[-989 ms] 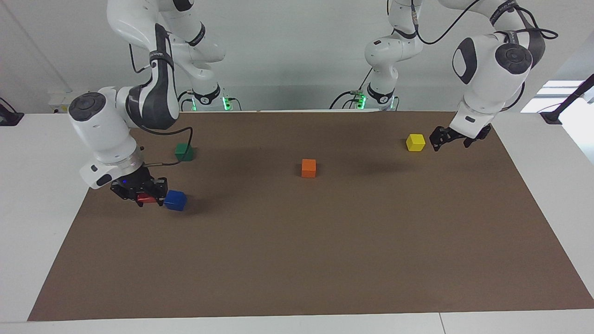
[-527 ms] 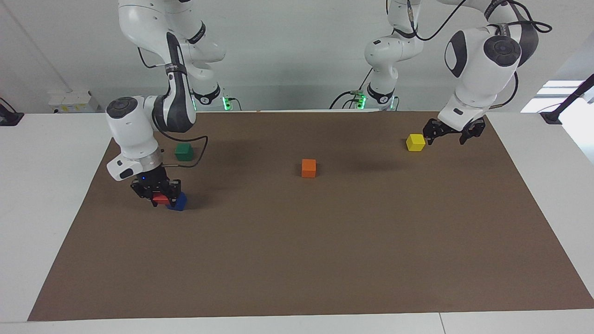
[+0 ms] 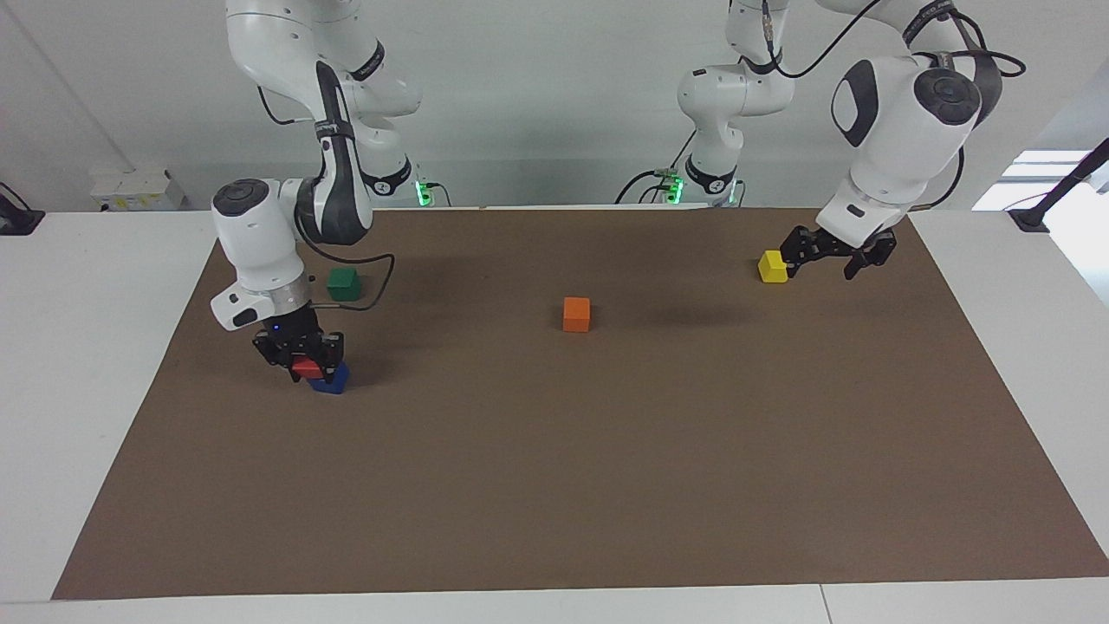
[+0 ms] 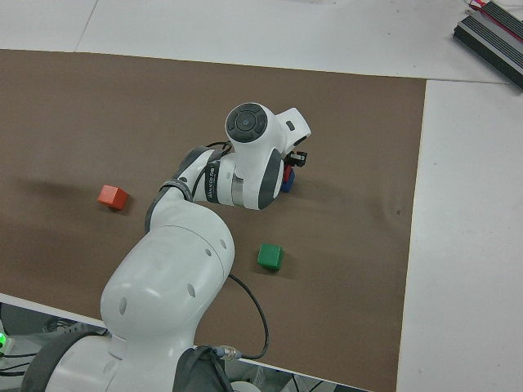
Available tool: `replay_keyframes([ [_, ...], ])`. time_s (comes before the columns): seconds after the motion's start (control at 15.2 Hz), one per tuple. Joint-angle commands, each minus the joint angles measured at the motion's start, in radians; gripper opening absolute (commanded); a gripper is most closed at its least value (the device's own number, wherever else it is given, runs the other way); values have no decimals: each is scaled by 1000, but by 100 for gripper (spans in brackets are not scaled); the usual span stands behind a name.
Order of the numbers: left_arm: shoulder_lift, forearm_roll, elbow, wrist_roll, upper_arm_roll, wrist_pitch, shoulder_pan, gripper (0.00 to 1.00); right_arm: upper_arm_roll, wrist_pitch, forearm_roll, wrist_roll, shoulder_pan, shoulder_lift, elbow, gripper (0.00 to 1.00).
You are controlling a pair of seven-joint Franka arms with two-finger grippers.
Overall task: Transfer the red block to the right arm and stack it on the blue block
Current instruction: 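Lower the red cube onto the blue cube with the right gripper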
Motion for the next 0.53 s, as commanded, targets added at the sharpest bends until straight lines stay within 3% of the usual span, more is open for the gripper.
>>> replay_keyframes([
  [0.0, 53, 22, 88, -5, 23, -49, -68, 100, 2, 23, -25, 48, -1, -19, -28, 0],
  [0.26, 5, 21, 44, -1, 31, -21, -52, 100, 2, 17, -25, 88, -1, -19, -28, 0],
  [0.4, 28, 21, 49, -2, 32, 47, -61, 100, 2, 17, -25, 88, -4, -19, -28, 0],
  [0.46, 55, 15, 83, -1, 29, 20, -52, 100, 2, 15, -25, 90, -4, -19, -28, 0],
])
